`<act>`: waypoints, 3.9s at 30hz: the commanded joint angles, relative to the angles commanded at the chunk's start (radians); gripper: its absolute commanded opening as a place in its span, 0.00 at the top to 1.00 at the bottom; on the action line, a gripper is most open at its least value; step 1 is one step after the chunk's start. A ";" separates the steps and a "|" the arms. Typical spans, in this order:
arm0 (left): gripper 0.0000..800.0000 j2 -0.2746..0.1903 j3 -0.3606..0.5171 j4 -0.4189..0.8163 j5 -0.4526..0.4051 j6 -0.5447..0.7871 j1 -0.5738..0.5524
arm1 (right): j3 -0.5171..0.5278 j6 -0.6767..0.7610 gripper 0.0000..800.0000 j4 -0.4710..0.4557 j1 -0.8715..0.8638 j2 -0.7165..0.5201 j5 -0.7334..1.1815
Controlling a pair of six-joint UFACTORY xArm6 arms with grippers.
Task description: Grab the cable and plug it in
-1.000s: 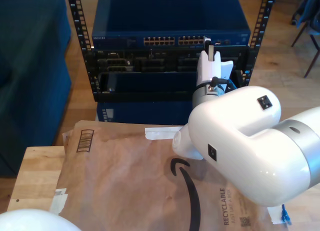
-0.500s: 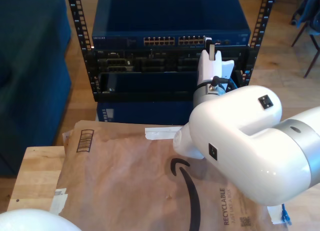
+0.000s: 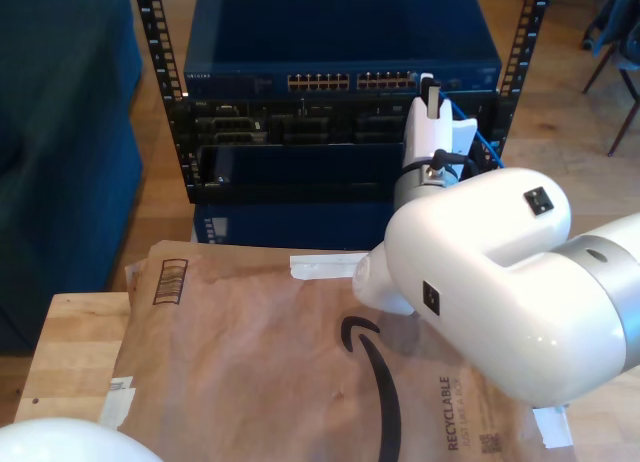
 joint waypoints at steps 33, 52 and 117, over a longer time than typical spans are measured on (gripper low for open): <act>0.00 0.002 0.000 0.000 0.000 0.000 0.000 | -0.018 -0.006 1.00 0.006 0.031 0.008 0.008; 0.00 0.002 0.000 0.000 0.000 0.000 0.000 | 0.028 -0.003 1.00 0.011 0.023 -0.028 -0.037; 0.00 0.002 0.000 0.000 0.000 0.000 0.000 | 0.015 -0.002 1.00 0.005 0.023 -0.011 0.011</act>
